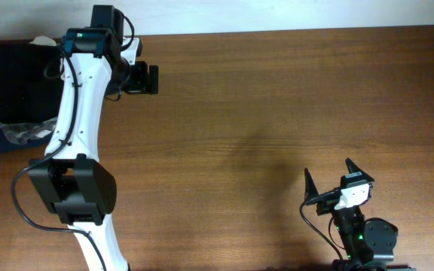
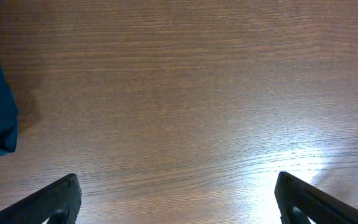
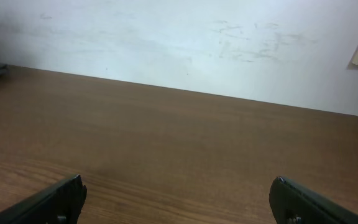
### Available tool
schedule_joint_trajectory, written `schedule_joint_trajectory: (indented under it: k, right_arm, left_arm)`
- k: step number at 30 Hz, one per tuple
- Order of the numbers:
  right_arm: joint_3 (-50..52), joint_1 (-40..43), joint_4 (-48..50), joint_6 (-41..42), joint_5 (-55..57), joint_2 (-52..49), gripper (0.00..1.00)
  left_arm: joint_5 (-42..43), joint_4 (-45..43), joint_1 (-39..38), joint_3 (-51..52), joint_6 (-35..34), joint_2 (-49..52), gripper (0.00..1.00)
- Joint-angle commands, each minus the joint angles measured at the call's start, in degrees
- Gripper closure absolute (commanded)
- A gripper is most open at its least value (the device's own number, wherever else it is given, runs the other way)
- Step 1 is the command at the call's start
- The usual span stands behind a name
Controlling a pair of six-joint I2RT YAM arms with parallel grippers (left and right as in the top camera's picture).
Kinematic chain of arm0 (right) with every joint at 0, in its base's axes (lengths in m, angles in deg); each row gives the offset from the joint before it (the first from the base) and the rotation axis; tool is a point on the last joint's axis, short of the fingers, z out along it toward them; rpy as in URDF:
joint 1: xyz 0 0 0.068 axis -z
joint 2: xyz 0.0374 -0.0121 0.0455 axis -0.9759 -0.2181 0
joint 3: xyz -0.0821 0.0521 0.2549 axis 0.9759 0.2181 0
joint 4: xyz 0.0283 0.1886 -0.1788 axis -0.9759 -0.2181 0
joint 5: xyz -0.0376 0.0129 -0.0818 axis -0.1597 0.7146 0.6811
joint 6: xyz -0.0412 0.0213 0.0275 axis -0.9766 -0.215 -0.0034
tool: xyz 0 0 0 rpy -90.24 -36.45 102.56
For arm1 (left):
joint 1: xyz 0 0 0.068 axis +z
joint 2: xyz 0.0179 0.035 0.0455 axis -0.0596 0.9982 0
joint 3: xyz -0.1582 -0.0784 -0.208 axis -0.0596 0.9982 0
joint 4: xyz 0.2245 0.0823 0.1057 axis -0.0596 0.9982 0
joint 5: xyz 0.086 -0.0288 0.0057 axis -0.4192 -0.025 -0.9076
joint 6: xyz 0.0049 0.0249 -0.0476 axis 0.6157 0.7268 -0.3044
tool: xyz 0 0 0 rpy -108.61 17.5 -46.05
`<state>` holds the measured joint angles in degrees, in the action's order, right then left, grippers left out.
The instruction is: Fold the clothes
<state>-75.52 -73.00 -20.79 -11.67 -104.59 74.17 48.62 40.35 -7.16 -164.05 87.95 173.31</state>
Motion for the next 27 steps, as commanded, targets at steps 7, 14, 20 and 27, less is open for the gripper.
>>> schedule_joint_trajectory:
  k: [7,14,20,27]
  right_arm:
    - [0.61,-0.26,0.13,-0.37,0.13,0.52,0.01]
    - [0.61,-0.26,0.13,-0.37,0.13,0.52,0.01]
    - [0.61,-0.26,0.13,-0.37,0.13,0.52,0.01]
    - [0.61,-0.26,0.13,-0.37,0.13,0.52,0.01]
  left_arm:
    - [-0.22,-0.13,0.00,0.17,0.72,-1.05,0.01]
    - [-0.22,-0.13,0.00,0.17,0.72,-1.05,0.01]
    - [-0.48,0.50,0.15,0.17,0.79,-2.12,0.01]
    - [0.00,-8.57,-2.14,0.20,0.50,-10.32,0.01]
